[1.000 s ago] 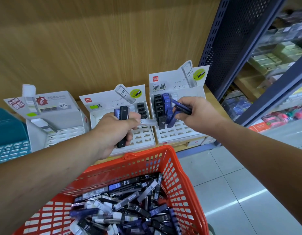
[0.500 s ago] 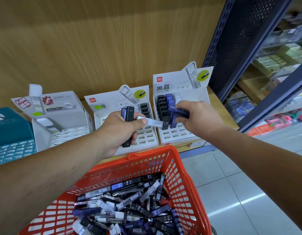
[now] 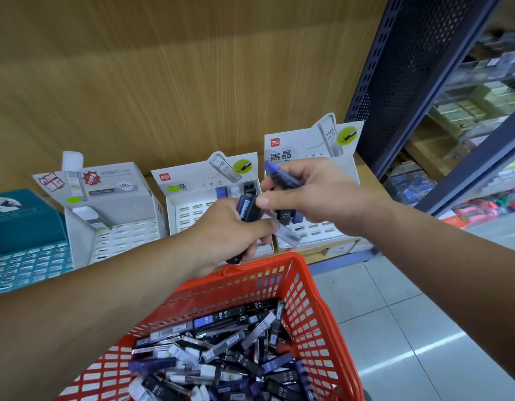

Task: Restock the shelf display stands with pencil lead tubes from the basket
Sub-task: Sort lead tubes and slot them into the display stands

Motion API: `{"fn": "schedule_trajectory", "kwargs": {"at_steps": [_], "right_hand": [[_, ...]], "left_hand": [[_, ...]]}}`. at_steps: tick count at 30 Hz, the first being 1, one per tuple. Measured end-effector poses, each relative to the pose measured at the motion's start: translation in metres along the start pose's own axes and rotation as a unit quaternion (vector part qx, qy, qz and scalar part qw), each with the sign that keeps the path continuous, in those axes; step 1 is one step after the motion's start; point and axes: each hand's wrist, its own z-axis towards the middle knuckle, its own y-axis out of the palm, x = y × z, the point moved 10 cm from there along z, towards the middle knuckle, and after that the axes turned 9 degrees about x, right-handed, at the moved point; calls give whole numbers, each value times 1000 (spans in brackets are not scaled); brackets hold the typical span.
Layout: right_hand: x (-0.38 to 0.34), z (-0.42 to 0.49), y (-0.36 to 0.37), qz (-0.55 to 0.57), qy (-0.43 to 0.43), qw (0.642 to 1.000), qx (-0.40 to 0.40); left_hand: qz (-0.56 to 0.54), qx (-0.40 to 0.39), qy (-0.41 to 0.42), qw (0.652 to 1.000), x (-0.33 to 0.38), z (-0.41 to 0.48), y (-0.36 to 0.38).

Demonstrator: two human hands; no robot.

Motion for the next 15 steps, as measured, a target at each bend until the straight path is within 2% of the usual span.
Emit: {"fn": "schedule_trajectory", "kwargs": {"at_steps": [2,4,10,15], "right_hand": [[-4,0,12,6,-13,1000,-21],[-3,3,12,21,-13,1000,-8],[15,7,8,53,29,998,-3],[31,14,-17,108,62,991,51]], "left_hand": [[-8,0,2,1000,4,-1,1],[-22,0,-4,1000,4,-1,-1],[-82,-48,-30,995,-1,-1,4],[-44,-76,-77,993,-23,-1,4]]}}
